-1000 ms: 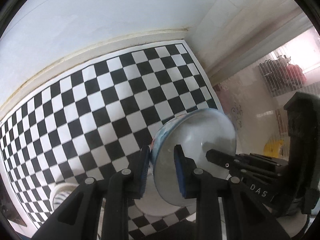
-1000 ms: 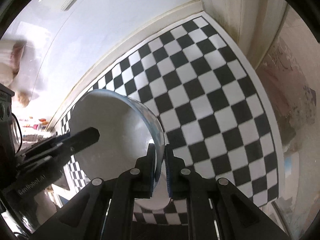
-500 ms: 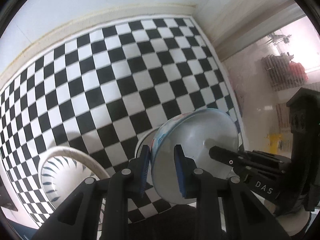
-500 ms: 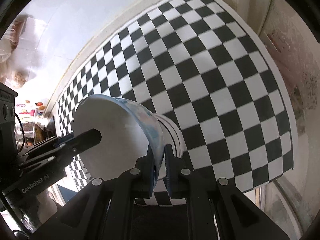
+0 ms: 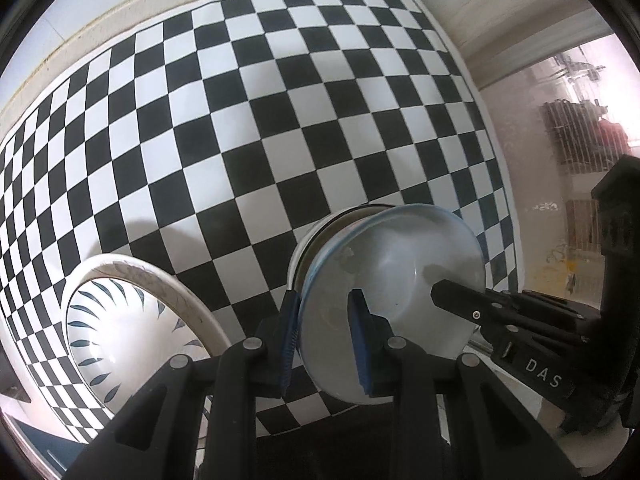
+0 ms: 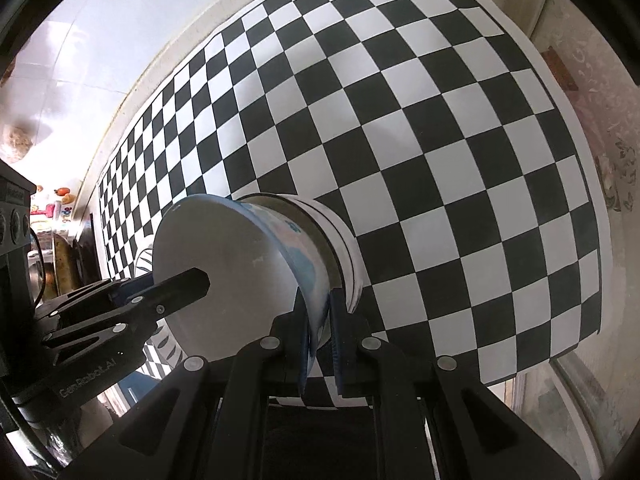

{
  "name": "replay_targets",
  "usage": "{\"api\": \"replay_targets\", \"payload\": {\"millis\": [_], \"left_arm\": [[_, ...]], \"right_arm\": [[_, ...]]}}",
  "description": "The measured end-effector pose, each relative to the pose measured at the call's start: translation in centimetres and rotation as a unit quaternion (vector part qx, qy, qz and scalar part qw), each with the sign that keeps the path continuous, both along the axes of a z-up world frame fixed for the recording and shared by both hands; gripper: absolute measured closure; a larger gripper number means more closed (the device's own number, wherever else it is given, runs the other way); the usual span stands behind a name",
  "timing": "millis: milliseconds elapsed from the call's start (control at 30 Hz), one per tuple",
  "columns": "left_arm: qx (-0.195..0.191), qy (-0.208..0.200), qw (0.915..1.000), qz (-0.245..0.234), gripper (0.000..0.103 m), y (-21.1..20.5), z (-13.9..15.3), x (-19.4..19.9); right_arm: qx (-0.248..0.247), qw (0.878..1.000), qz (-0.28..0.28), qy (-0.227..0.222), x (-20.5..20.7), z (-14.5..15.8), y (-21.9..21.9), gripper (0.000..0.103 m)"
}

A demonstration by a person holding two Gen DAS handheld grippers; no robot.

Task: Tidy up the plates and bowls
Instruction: 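Carry the bowl stack with both tools beside the plate stack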

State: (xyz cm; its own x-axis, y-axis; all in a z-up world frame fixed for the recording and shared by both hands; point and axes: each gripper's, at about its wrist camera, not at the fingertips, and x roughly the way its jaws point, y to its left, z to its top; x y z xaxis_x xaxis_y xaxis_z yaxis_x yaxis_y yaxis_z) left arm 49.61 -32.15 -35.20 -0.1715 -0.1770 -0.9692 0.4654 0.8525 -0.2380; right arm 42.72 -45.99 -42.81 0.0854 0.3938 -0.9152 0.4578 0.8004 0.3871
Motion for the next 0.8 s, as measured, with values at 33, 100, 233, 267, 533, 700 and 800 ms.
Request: {"api": "replay_targets", "payload": {"millis": [33,100,233,267,533,700,800], "left_arm": [[0.003,0.0,1.0,0.001,0.081,0.0,-0.2,0.0],[0.008,0.002,1.0,0.001,0.081,0.0,-0.6,0.0],[0.011,0.002,0.9999,-0.001,0.081,0.2,-0.6,-0.1],[0.014,0.001,0.9999,-0.003,0.081,0.2,-0.6,-0.2],[0.018,0.006,0.9998,0.0,0.081,0.2,-0.6,-0.5],[0.015,0.012,0.9998,0.007,0.081,0.6,-0.4,-0.4],[0.014,0.013,0.9998,0.007,0.081,0.6,-0.2,-0.5]], "right_arm": [[0.0,1.0,0.003,0.001,0.2,-0.1,0.1,0.092],[-0.004,1.0,0.008,0.004,0.4,-0.5,0.2,0.092],[-0.011,1.0,0.015,0.007,0.3,-0.8,1.0,0.092],[-0.01,1.0,0.016,0.008,0.3,-0.8,1.0,0.092],[-0.011,1.0,0.017,0.014,0.8,-0.8,1.0,0.092],[-0.016,0.999,0.028,0.017,1.0,-0.5,1.1,0.092],[-0.026,0.999,0.041,0.019,1.1,-0.3,1.4,0.092]]}}
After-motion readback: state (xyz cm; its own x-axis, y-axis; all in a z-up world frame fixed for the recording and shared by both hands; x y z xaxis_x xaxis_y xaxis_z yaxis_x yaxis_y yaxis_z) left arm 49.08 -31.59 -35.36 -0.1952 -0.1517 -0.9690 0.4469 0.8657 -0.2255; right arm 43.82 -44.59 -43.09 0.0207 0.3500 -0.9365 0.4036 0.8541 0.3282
